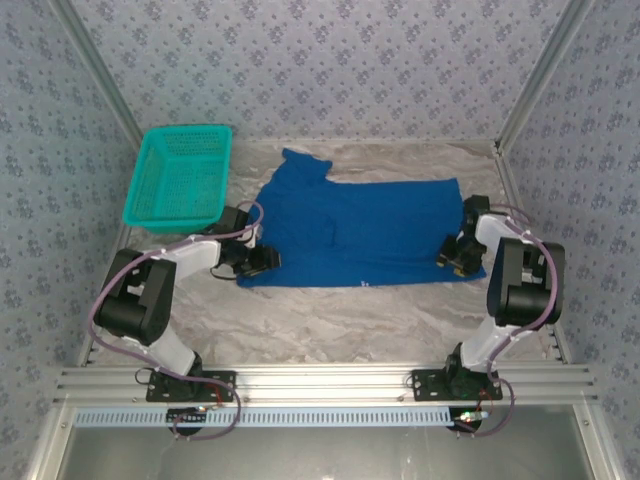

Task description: Fold the inside-out t-shirt

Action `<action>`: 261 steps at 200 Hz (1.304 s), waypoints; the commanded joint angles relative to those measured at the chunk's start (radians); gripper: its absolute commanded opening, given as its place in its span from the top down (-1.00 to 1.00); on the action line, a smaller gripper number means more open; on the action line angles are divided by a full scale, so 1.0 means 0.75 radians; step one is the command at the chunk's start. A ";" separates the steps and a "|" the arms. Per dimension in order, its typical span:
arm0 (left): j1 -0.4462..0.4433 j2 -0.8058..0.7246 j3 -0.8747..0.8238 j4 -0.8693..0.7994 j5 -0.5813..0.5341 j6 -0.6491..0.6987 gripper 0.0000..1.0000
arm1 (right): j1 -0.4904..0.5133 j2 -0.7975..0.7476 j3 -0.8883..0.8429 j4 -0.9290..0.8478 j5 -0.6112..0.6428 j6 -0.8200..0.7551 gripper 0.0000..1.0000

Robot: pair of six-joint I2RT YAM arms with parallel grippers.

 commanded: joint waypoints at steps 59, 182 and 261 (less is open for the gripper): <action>-0.038 -0.306 -0.340 -0.183 -0.090 -0.110 -0.03 | 0.024 -0.249 -0.218 -0.189 -0.037 0.130 0.07; 0.113 0.405 0.831 0.095 -0.119 0.053 -0.22 | -0.022 0.386 0.755 0.211 0.139 0.051 -0.16; 0.112 1.150 1.832 -0.308 -0.105 0.133 -0.22 | -0.019 0.703 1.005 0.153 0.071 0.058 -0.04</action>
